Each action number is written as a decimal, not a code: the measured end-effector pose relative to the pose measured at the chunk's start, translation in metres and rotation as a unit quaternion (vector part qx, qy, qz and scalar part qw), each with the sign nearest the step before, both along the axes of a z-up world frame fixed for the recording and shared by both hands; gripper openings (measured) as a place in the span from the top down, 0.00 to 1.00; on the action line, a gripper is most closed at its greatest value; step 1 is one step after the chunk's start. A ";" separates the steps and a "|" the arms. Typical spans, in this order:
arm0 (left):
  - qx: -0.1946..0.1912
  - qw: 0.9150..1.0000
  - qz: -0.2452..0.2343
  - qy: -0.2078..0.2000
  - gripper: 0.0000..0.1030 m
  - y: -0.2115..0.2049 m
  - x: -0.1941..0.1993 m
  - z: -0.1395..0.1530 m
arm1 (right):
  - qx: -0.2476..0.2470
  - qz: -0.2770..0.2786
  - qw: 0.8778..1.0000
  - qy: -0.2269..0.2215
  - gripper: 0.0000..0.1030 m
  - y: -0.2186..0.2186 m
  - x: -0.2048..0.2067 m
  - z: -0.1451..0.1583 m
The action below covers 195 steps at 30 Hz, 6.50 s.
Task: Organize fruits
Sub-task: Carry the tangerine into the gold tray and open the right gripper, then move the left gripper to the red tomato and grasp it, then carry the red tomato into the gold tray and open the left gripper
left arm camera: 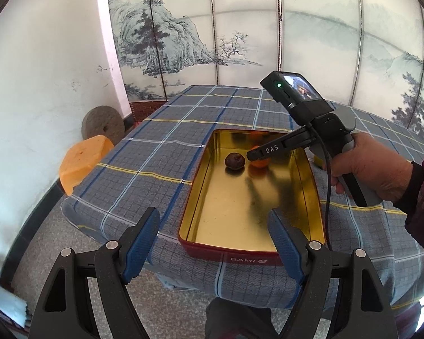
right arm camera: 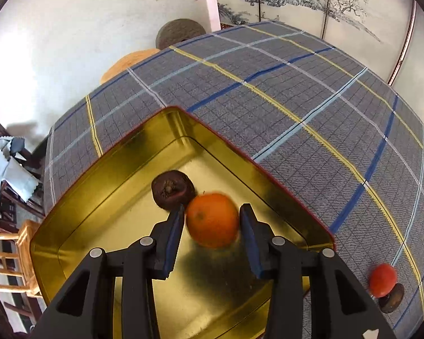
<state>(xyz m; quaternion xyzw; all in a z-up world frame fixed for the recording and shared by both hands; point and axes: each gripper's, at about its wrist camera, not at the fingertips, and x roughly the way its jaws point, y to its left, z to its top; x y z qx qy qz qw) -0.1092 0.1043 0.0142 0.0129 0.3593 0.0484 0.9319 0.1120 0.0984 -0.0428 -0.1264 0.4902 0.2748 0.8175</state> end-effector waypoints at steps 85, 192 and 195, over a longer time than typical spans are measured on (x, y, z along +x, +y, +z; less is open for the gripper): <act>0.011 0.905 -0.377 0.196 0.52 -0.221 0.163 -0.086 | 0.174 -0.282 0.936 -0.122 0.09 -0.404 -0.230 0.001; 0.068 0.991 -0.016 0.114 0.71 -0.017 0.140 -0.072 | -0.032 -0.296 0.951 -0.085 0.00 -0.360 -0.203 -0.023; 0.071 0.990 -0.016 0.118 0.71 -0.017 0.147 -0.073 | -0.032 -0.296 0.951 -0.084 0.00 -0.361 -0.204 -0.023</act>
